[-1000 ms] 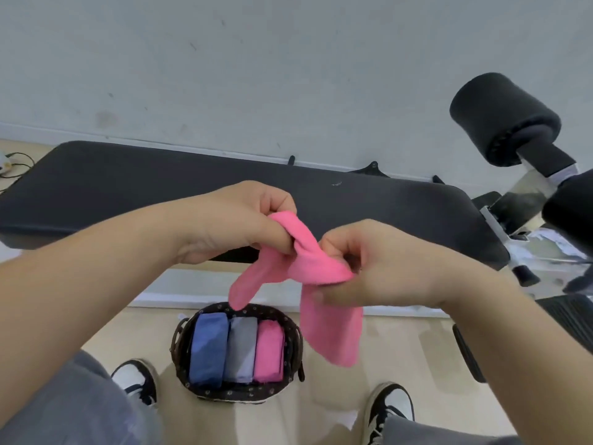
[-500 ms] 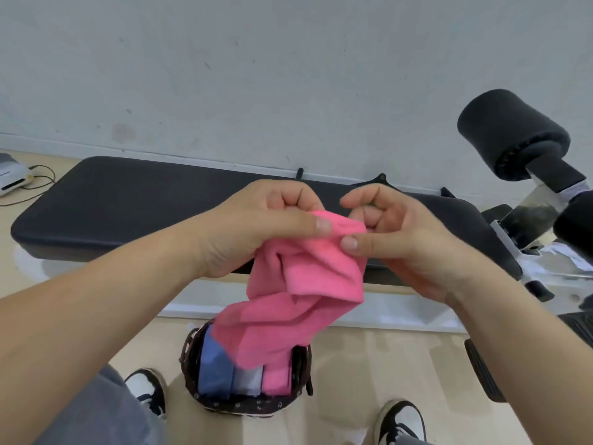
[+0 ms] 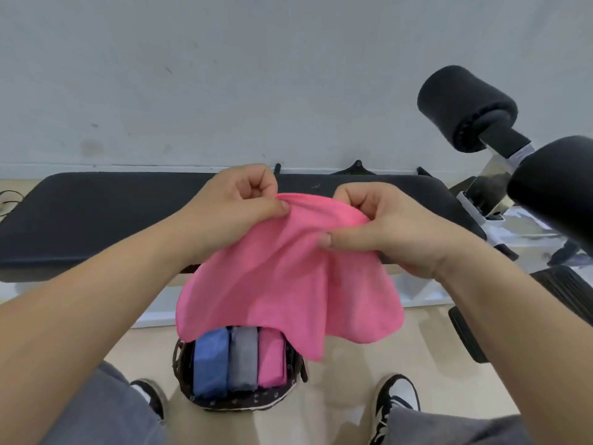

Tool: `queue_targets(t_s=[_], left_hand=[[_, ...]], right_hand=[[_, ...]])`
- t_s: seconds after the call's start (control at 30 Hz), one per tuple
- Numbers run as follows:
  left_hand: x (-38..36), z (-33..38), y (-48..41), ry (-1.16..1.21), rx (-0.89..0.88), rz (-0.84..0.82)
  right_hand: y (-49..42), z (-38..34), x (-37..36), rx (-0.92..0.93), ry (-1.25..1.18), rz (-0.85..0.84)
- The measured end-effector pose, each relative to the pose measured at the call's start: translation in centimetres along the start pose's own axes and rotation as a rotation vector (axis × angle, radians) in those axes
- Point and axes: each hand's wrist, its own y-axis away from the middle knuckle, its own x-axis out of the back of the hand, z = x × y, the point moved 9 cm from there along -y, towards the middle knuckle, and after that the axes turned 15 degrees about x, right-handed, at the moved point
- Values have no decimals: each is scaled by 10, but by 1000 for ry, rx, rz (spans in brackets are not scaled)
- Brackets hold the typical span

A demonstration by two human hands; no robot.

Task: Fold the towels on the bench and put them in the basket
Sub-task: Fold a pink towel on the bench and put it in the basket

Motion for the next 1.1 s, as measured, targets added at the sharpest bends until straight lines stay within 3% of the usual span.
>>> queue_targets(t_s=[0.1, 0.23, 0.33, 0.47, 0.63, 0.83, 0.97, 1.1], left_hand=[[-19, 6, -8, -60, -36, 7], [-27, 13, -18, -329, -73, 179], [-14, 8, -23, -454, -29, 280], [13, 1, -21, -507, 17, 374], [38, -22, -12, -586, 61, 428], [71, -34, -1, -792, 34, 588], [77, -45, -2, -841, 8, 570], [81, -58, -13, -842, 89, 447]], right_hand=[[15, -1, 8, 37, -143, 14], [45, 24, 18, -80, -207, -138], [58, 38, 32, -144, -209, -153], [62, 60, 42, -223, -84, -175], [42, 67, 57, -208, 124, 42], [32, 62, 36, -265, 237, -104], [25, 61, 60, -227, 590, 62], [28, 71, 90, -226, 680, 325]])
